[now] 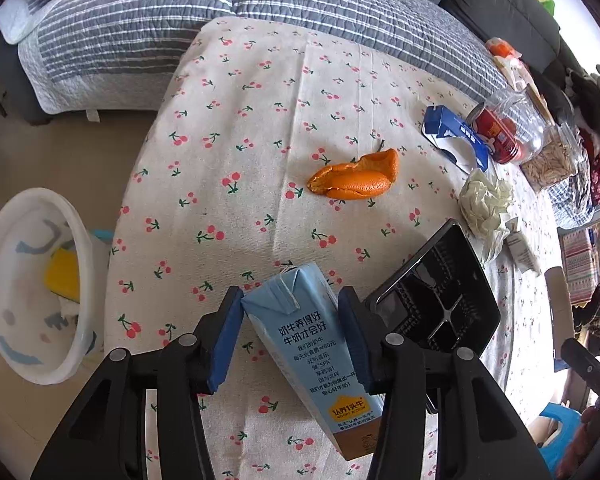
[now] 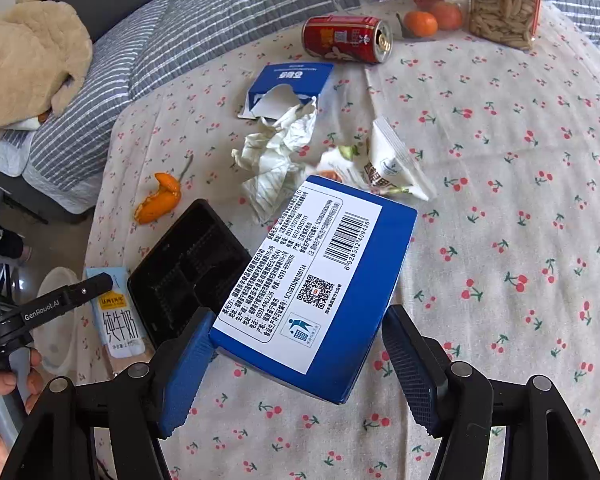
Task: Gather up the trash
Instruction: 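Carry the milk carton in the left tool over the white bin and release it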
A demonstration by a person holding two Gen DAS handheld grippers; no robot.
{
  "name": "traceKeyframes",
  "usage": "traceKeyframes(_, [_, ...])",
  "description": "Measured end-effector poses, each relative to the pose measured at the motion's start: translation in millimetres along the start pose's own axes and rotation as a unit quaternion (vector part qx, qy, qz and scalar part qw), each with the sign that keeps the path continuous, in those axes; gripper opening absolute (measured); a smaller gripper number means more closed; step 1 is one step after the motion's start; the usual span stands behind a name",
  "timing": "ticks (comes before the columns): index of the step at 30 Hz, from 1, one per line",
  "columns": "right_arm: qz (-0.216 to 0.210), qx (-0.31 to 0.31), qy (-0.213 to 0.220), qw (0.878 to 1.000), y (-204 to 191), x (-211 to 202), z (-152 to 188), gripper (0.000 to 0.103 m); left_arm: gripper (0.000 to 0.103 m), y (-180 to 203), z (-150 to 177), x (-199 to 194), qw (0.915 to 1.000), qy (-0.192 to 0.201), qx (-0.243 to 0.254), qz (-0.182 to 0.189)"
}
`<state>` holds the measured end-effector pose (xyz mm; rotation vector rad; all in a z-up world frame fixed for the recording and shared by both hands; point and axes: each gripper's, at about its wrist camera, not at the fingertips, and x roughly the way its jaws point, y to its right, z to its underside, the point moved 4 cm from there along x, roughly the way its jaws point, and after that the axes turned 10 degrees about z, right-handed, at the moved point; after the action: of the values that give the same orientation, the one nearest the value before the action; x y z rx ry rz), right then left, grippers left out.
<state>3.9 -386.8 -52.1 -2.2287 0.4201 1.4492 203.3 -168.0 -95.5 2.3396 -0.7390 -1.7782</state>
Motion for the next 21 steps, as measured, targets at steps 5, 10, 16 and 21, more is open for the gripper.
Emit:
traceKeyframes(5, [-0.002,-0.004,0.003,1.0,-5,-2,1,0.073,0.044,0,3,-17,0.9996,0.021,0.011,0.017])
traceKeyframes(10, [-0.005,-0.011,0.013,1.0,-12,-7,1,0.073,0.043,-3,2,-48,0.9973,0.065,0.021,0.026])
traceKeyframes(16, [-0.016,-0.024,0.022,0.999,-34,-11,1,0.073,0.042,-22,1,-92,0.9918,0.123,0.015,0.028])
traceKeyframes(21, [-0.03,-0.044,0.023,0.998,-64,-8,3,0.073,0.042,-56,1,-136,0.9829,0.184,-0.005,0.008])
